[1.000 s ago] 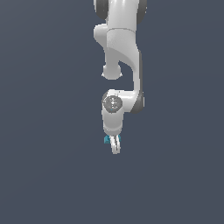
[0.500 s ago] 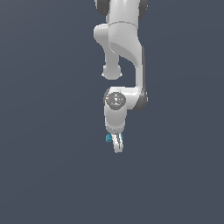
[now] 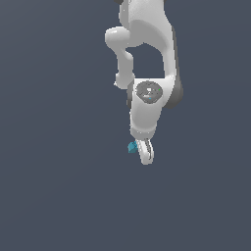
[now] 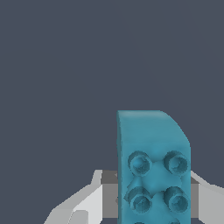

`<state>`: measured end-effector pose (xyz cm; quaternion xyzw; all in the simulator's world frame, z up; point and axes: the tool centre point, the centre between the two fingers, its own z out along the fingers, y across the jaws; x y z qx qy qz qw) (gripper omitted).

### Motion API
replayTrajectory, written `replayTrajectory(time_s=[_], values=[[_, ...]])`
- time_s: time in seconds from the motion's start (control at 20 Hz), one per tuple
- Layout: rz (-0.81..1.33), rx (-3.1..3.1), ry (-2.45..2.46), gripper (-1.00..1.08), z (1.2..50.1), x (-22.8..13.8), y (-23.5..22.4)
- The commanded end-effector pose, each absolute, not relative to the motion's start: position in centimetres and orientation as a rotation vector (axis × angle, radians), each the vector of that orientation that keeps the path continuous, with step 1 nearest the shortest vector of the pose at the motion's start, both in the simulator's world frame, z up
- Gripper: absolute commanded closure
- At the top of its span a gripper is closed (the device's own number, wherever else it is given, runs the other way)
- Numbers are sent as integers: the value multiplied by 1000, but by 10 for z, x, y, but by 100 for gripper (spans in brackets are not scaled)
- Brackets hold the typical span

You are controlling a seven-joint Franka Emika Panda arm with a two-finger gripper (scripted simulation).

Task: Pick up the object and move it to a goal position.

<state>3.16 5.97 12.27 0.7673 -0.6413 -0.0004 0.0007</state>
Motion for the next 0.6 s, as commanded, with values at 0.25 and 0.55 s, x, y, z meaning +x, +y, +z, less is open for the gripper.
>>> replayTrajectory(time_s=[0.25,0.55], values=[[2,2409,-2015,108,205,38,104],[2,2409,-2015,108,265,44,138]])
